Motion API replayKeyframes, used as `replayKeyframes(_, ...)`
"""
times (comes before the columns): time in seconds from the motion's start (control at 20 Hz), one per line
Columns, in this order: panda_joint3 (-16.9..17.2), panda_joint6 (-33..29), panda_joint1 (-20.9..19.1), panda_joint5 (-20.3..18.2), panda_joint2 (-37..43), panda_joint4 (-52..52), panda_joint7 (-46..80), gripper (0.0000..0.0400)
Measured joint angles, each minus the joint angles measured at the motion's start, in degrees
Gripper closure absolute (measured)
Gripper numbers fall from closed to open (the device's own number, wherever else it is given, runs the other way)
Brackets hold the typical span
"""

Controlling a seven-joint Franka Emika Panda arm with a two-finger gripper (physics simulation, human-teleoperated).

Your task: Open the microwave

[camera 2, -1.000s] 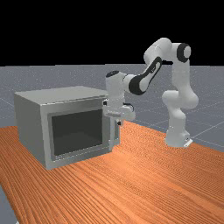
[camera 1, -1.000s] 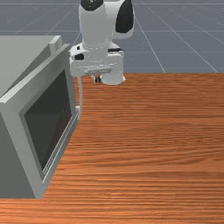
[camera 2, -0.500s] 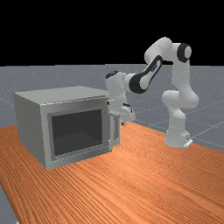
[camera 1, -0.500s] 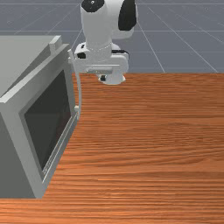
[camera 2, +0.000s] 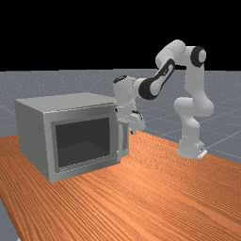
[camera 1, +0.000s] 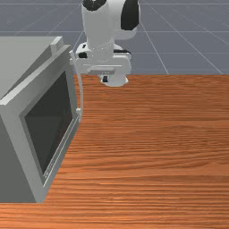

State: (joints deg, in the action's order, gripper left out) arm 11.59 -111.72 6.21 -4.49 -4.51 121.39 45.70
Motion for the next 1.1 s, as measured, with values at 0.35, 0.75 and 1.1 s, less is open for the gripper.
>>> replayKeyframes(0.35, 1.2, 0.0, 1.2, -0.1, -0.1, -0.2, -0.1, 0.04)
replayKeyframes(0.75, 2.3, -0.1, 2.3, -0.2, -0.3, -0.4, -0.2, 0.04)
replayKeyframes(1.1, 2.8, -0.5, 2.5, -0.2, -0.6, -1.6, -0.3, 0.04)
